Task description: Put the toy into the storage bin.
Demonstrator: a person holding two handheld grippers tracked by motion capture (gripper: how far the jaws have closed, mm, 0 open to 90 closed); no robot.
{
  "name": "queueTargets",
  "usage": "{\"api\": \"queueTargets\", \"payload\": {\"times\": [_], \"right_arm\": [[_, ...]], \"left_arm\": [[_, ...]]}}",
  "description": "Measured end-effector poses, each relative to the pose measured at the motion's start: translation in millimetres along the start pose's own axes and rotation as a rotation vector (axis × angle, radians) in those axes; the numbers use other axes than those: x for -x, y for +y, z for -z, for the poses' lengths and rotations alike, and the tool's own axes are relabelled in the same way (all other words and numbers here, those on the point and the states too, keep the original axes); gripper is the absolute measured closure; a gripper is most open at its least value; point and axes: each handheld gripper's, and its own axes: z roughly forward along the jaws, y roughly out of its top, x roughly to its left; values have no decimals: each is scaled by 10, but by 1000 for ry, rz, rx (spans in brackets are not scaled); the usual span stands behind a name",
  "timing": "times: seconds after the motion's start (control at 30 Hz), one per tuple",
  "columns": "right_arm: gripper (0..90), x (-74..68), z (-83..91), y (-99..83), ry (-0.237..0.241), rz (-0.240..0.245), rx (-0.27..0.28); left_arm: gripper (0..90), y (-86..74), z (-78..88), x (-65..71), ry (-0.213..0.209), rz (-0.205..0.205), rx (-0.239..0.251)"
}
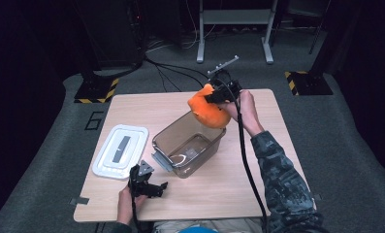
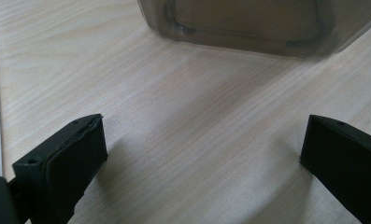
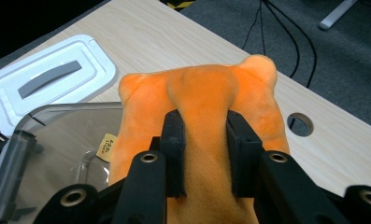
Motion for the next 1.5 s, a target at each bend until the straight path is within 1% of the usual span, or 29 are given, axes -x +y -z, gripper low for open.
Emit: {"api": "queueTargets", "payload": {"times": [0.03, 0.13, 0.17, 0.2, 0.27, 0.33, 0.37, 0.57, 0.73, 0.8, 0.87, 0.93, 1.03, 1.2, 1.23, 1.37, 1.5], "right_arm": [[713, -8, -19, 2, 4, 9, 0], [712, -45, -74, 13, 20, 5, -5], [712, -65, -95, 16, 24, -10, -6], [712, -68, -109, 19, 32, -1, -13], [711, -102, -148, 23, 35, -11, -14], [711, -124, -182, 24, 41, -7, -19], [711, -132, -195, 26, 46, -4, -27], [707, -178, -295, 7, 60, -9, -33], [702, -197, -356, -23, 72, -9, -49], [700, -202, -378, -40, 76, 4, -44], [699, -206, -398, -59, 83, 7, -44], [697, -214, -418, -79, 87, 5, -62], [697, -217, -459, -102, 85, 8, -68], [695, -198, -502, -138, 94, 22, -65], [694, -202, -505, -145, 95, 17, -68], [691, -193, -540, -172, 101, 27, -66], [688, -192, -573, -201, 112, 23, -70]], "left_arm": [[2, 0, 0, 0, 0, 0, 0], [2, 0, 0, 0, 0, 0, 0], [2, 0, 0, 0, 0, 0, 0], [2, 0, 1, 0, 0, -1, -1], [2, 0, 1, -1, -1, -1, -1], [2, 1, 1, -3, 2, -5, 0], [2, 0, -1, 2, 1, 2, 2], [2, 1, 2, -2, 1, -5, -1], [2, 0, 1, -1, -1, -1, -1], [2, 0, 1, -1, -1, -1, -1], [2, 0, 1, -1, -1, -1, -1], [2, 0, 0, 0, 0, 0, 0], [2, 0, 0, 0, 0, 0, 0], [2, 0, 0, 0, 0, 0, 0], [2, 0, 0, 0, 0, -1, 0], [2, 0, 0, -1, 1, -2, 1], [2, 1, 1, -2, 1, -6, 0]]}}
